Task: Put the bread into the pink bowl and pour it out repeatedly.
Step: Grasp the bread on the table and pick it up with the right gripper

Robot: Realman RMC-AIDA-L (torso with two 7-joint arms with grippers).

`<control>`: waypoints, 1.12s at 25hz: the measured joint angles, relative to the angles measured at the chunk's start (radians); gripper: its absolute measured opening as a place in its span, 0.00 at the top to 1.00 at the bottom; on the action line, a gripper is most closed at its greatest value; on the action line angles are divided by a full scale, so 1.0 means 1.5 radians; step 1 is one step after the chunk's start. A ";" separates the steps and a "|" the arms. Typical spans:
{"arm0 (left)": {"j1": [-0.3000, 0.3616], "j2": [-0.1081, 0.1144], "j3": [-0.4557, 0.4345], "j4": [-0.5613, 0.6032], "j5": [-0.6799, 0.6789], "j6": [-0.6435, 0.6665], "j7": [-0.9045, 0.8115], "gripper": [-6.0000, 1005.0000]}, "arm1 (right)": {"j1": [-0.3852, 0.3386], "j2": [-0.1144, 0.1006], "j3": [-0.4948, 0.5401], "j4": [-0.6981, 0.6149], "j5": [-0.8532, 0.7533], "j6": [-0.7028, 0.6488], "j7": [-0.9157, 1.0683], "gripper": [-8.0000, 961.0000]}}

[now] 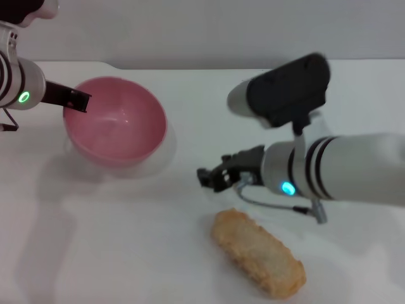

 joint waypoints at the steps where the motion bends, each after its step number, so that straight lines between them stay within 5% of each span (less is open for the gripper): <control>1: -0.002 0.000 0.000 -0.003 0.000 0.005 -0.002 0.95 | 0.000 0.000 -0.011 0.002 0.000 -0.001 0.006 0.45; 28: -0.034 0.001 -0.001 -0.065 0.015 0.024 -0.012 0.95 | 0.005 0.001 -0.128 -0.013 -0.134 0.037 0.168 0.45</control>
